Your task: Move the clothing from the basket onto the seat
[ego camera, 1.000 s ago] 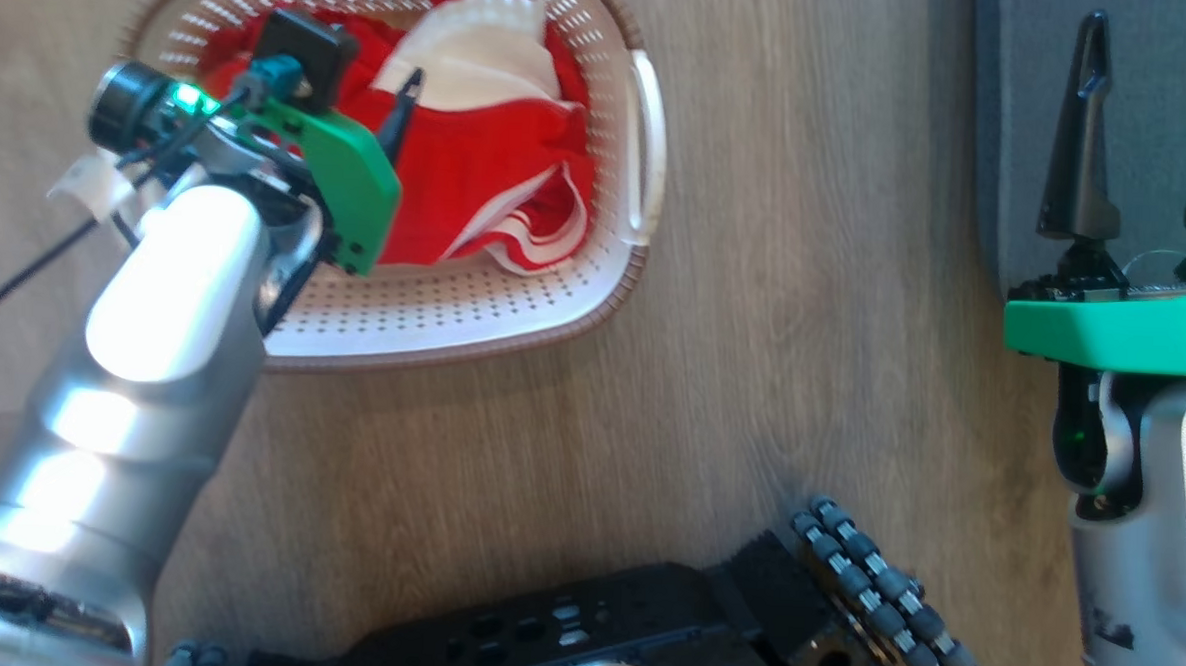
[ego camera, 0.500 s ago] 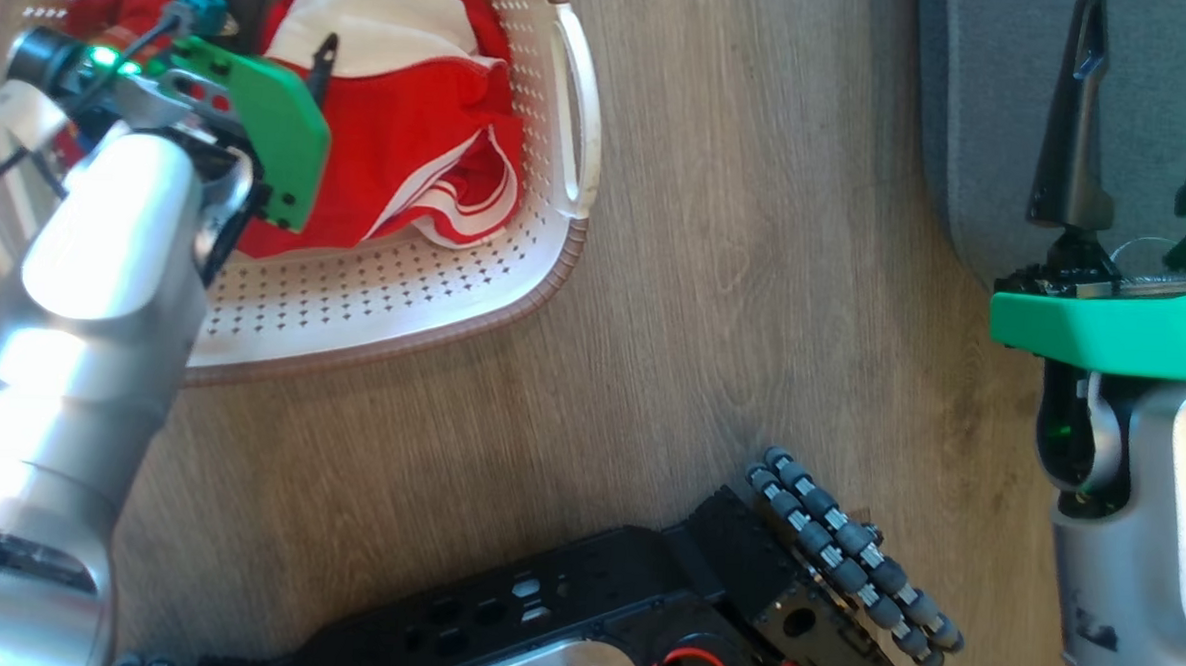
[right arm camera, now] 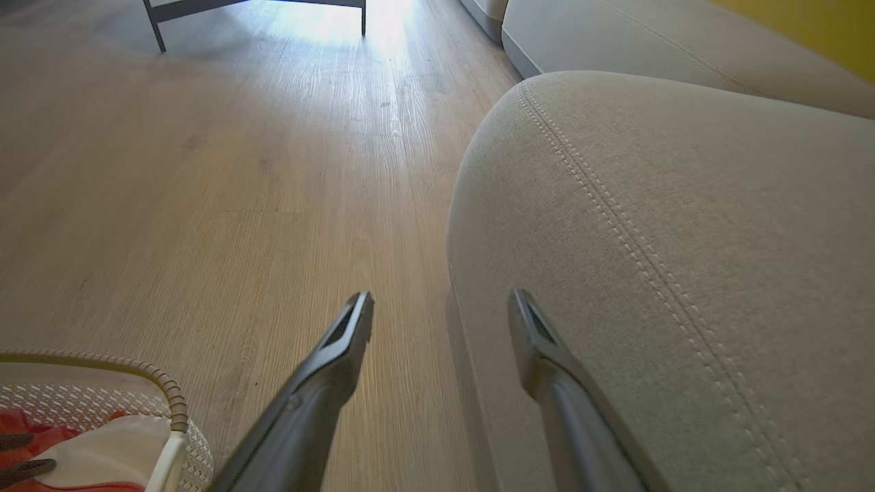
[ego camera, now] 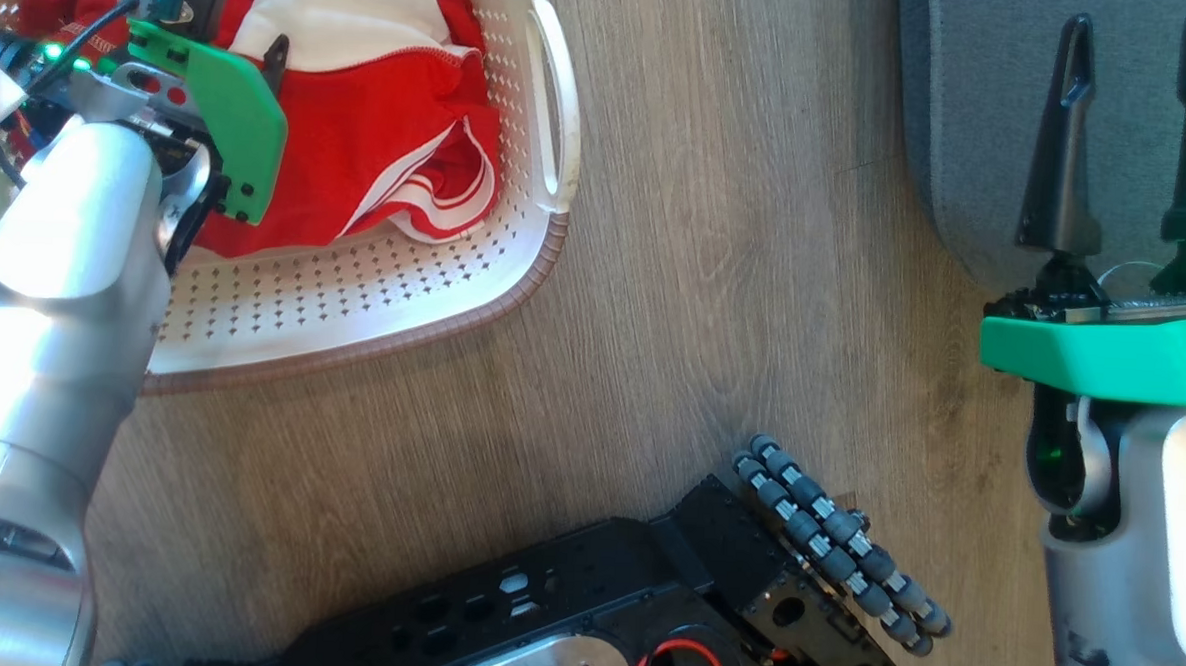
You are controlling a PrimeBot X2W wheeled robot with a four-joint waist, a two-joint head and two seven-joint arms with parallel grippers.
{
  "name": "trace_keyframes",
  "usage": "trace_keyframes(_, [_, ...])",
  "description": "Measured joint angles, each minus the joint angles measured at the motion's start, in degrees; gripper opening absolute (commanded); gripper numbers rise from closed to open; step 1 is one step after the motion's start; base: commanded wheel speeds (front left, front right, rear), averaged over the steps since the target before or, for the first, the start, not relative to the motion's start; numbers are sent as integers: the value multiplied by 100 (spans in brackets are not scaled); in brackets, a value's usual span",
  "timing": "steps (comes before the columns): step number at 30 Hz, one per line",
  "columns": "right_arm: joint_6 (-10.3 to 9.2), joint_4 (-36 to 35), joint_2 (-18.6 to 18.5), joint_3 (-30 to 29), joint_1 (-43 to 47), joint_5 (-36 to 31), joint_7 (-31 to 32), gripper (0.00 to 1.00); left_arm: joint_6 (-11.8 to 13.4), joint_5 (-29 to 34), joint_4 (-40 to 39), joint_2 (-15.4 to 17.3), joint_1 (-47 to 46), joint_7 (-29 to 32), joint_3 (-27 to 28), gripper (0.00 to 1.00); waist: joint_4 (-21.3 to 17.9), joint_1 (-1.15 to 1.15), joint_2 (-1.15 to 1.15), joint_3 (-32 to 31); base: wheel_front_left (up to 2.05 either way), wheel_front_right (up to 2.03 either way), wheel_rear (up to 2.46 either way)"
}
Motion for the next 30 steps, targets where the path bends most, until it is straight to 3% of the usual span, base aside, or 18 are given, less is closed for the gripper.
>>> trace_keyframes(30, [0,-183,46,-7,254,-202,0,100,0,-1177,338,9,-313,-189,-1295,100,240,0,0,153,0,0,0])
